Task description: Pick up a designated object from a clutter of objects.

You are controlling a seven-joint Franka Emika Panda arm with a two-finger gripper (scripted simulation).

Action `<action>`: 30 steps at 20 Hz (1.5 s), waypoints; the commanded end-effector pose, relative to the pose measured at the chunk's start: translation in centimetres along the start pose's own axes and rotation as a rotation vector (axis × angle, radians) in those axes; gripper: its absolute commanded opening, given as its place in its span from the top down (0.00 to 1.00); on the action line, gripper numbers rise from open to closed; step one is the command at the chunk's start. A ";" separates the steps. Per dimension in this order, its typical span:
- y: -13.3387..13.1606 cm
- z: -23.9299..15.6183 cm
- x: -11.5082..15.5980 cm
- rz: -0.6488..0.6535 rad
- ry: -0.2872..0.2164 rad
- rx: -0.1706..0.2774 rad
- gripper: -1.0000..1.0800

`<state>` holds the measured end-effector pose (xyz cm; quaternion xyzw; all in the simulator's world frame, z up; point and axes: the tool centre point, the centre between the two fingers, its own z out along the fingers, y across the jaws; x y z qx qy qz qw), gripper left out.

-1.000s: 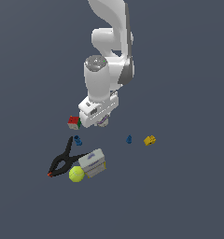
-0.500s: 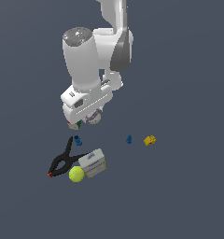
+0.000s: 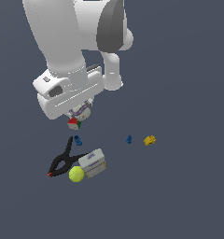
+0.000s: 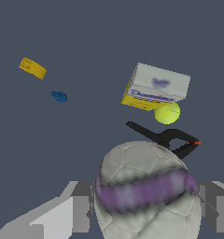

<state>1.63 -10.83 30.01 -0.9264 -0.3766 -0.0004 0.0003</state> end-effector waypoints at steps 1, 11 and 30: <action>1.1 -1.8 0.3 -0.001 0.000 0.000 1.00; 5.0 -7.5 1.2 -0.001 -0.001 0.000 1.00; 7.9 -11.6 2.0 -0.001 -0.001 0.000 1.00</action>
